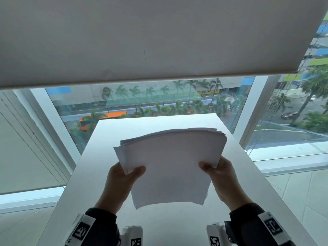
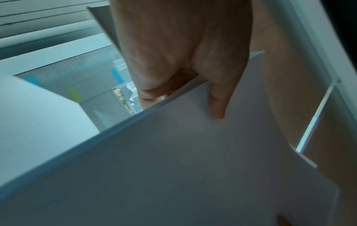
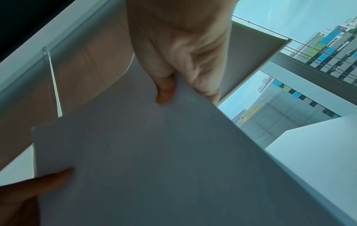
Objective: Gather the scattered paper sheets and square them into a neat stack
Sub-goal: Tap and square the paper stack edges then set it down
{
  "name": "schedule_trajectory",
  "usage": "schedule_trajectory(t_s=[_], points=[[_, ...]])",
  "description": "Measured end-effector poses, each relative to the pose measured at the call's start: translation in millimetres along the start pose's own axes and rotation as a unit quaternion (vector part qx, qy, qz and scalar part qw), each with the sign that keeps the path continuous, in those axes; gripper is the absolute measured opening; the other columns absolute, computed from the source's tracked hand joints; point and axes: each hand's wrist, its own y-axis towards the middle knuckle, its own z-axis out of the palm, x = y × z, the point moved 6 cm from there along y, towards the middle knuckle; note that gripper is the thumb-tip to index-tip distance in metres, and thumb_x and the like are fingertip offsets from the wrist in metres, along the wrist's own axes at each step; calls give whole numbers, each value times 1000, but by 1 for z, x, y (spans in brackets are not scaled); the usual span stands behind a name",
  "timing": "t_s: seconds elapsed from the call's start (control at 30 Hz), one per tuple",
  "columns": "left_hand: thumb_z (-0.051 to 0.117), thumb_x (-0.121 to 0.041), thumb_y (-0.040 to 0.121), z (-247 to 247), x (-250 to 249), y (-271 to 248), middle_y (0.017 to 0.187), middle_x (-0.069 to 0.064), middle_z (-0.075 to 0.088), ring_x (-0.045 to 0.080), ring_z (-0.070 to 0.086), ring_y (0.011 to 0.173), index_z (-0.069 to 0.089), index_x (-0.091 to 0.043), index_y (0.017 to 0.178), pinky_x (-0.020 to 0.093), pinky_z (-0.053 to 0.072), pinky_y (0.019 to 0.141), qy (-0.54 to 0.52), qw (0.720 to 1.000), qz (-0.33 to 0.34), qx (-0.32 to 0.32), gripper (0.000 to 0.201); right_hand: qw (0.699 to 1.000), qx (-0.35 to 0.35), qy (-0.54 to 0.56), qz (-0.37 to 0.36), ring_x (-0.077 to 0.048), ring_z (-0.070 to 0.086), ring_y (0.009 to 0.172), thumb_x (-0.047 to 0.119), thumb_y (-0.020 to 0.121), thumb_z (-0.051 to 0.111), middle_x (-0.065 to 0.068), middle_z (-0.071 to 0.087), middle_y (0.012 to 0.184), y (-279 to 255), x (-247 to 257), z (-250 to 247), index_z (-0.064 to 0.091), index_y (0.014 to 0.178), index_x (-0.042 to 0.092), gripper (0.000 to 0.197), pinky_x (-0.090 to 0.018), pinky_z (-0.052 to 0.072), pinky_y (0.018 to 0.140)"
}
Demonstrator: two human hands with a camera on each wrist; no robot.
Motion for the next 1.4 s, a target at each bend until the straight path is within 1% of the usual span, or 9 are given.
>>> schedule_trajectory(t_s=[0.1, 0.33, 0.47, 0.57, 0.63, 0.73, 0.87, 1.07, 1.4], points=[[77, -29, 47, -5, 17, -5, 70, -1, 75, 7, 68, 65, 71, -10, 75, 16, 54, 61, -19, 999, -30, -3, 35, 998, 39, -16, 35, -18, 61, 72, -15, 76, 62, -2, 71, 73, -10, -6, 1, 69, 74, 9, 25, -31, 48, 70], [77, -20, 51, 6, 28, -11, 72, 1, 76, 12, 69, 70, 72, -11, 77, 19, 56, 62, -19, 998, -57, 21, 27, 998, 50, -24, 37, -30, 65, 87, -12, 76, 62, -18, 72, 95, -16, 3, -7, 68, 90, 11, 28, -47, 50, 83], [78, -28, 48, 4, 27, -8, 71, -1, 75, 8, 69, 67, 77, -19, 68, 18, 56, 62, -24, 998, -58, 19, 21, 993, 30, -99, -51, -22, 63, 85, 2, 74, 70, 0, 71, 86, -14, 29, -8, 64, 96, 27, 35, -27, 49, 78], [75, -19, 56, 5, 25, -7, 70, -2, 75, 8, 69, 67, 77, -22, 67, 17, 55, 62, -26, 997, -58, 33, 12, 971, 13, -202, -125, 2, 57, 84, 33, 66, 67, 11, 65, 105, -13, 55, -15, 46, 116, 52, 58, -1, 39, 73], [78, -27, 49, 6, 23, -8, 72, -1, 76, 8, 69, 69, 78, -21, 70, 17, 55, 63, -34, 996, -59, 49, 21, 959, 57, -231, -152, 14, 53, 93, 41, 67, 63, 28, 58, 116, -14, 71, -12, 34, 122, 62, 66, 3, 37, 77], [79, -22, 48, 7, 21, -7, 74, 1, 76, 9, 70, 70, 78, -19, 71, 18, 56, 64, -43, 995, -64, 66, 24, 900, 130, -359, -210, 22, 42, 111, 46, 71, 57, 34, 47, 122, -18, 87, 1, 29, 135, 54, 71, 3, 32, 88], [80, -20, 45, 7, 22, -5, 74, 1, 76, 11, 70, 70, 78, -19, 71, 19, 56, 64, -40, 994, -69, 71, 26, 792, 171, -519, -272, 1, 48, 110, 53, 76, 44, 16, 55, 124, -25, 93, 12, 45, 131, 44, 56, -16, 37, 85], [78, -31, 41, 6, 24, -5, 75, 2, 76, 11, 70, 72, 78, -18, 72, 19, 56, 64, -38, 995, -69, 68, 33, 755, 183, -558, -291, -9, 55, 107, 48, 78, 47, 10, 60, 123, -30, 97, 13, 48, 132, 36, 55, -18, 36, 88], [78, -31, 41, 5, 28, -3, 78, 3, 77, 12, 70, 73, 78, -17, 73, 19, 56, 65, -43, 994, -71, 74, 35, 761, 169, -557, -286, -12, 58, 99, 43, 80, 48, 11, 64, 117, -30, 98, 13, 46, 135, 31, 56, -17, 41, 85]])
